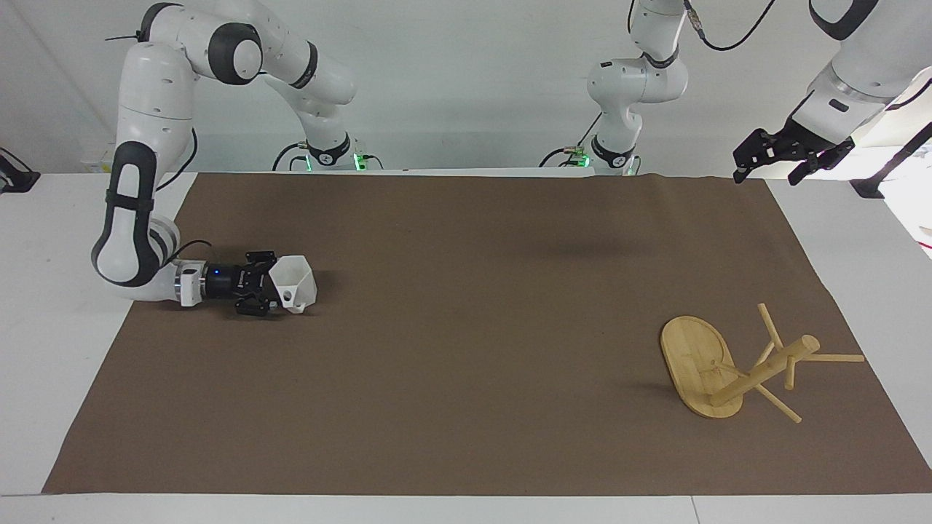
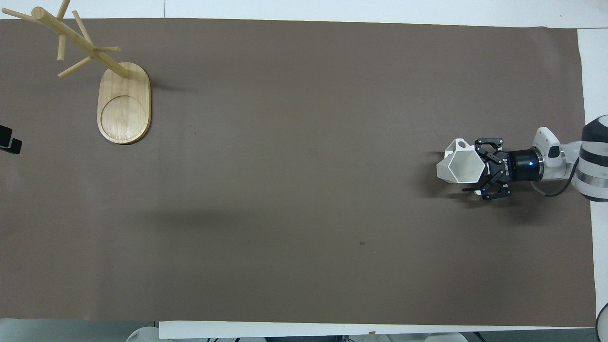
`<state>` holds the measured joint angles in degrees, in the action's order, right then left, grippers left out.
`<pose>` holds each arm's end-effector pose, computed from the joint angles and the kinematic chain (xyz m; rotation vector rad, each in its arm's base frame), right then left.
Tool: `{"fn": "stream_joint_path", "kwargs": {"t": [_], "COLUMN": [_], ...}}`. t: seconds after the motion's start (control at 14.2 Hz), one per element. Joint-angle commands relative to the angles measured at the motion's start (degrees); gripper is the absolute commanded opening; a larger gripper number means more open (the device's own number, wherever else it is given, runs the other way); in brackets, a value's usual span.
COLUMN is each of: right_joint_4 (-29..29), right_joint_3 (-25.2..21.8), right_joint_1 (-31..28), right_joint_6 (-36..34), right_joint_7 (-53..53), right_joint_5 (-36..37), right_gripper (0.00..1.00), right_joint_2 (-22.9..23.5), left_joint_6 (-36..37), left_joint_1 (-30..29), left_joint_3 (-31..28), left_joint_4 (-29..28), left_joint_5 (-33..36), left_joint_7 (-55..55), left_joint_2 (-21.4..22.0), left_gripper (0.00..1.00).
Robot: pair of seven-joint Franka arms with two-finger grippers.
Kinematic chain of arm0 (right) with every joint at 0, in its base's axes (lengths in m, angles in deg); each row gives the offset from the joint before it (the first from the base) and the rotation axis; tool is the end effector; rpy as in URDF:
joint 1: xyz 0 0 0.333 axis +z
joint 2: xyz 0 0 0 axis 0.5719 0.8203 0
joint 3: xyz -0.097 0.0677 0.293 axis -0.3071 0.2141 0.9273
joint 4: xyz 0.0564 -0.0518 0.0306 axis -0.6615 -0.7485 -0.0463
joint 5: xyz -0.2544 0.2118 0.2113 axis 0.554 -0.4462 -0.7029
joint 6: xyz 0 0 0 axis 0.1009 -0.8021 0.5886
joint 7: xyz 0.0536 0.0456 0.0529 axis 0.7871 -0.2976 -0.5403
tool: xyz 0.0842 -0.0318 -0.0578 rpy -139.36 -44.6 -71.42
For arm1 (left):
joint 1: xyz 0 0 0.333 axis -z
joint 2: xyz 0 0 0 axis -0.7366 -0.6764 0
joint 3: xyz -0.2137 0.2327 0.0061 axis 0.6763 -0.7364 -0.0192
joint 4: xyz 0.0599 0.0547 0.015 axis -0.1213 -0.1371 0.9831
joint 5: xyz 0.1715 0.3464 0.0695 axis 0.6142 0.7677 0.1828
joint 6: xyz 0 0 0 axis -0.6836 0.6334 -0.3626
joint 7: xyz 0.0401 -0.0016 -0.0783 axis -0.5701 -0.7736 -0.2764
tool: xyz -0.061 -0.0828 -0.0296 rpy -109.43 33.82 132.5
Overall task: Hang cup on rack
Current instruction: 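Lift the white cup with the right gripper and carry it toward center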
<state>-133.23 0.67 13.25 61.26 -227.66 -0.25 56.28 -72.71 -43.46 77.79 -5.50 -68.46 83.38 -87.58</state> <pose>0.5150 -0.1543 0.1899 -1.3087 -1.3792 -1.0469 0.5258 -0.0197 0.6476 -3.1247 0.2408 0.1837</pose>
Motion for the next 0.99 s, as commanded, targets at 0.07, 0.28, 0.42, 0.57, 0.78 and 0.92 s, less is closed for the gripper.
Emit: {"fn": "stream_joint_path", "kwargs": {"t": [0.07, 0.28, 0.42, 0.57, 0.78, 0.92], "right_joint_4": [-2.63, -3.60, -3.78, -3.78, -3.69, -3.69], "right_joint_3": [0.02, 0.02, 0.02, 0.02, 0.02, 0.02], "right_joint_1": [-0.25, -0.25, -0.16, 0.54, 1.68, 1.86], "right_joint_6": [0.27, 0.36, 0.53, 0.53, 0.80, 1.06], "right_joint_7": [-1.70, -3.36, -3.63, -4.60, -4.69, -5.30], "right_joint_5": [-1.52, -1.52, -1.52, -1.78, -3.10, -3.28], "right_gripper": [1.00, 1.00, 1.00, 1.00, 1.00, 1.00], "right_joint_2": [-1.68, -1.95, -2.04, -2.04, -1.95, -1.95], "left_joint_6": [1.29, 2.89, 3.15, 5.08, 4.73, 4.56], "left_joint_1": [0.32, 1.03, 0.94, 0.95, 1.29, 1.29], "left_joint_3": [0.23, 0.58, 0.67, 0.49, 0.32, 0.40], "left_joint_4": [-2.44, -2.36, -2.27, -1.93, -2.18, -2.09], "left_joint_5": [-0.50, -0.50, -0.50, -0.33, -0.33, -0.33], "left_joint_7": [-0.72, -0.81, -1.24, -1.16, -1.25, -1.25], "left_joint_2": [2.11, 2.20, 2.20, 3.16, 4.48, 4.48], "left_gripper": [1.00, 1.00, 1.00, 1.00, 1.00, 1.00]}}
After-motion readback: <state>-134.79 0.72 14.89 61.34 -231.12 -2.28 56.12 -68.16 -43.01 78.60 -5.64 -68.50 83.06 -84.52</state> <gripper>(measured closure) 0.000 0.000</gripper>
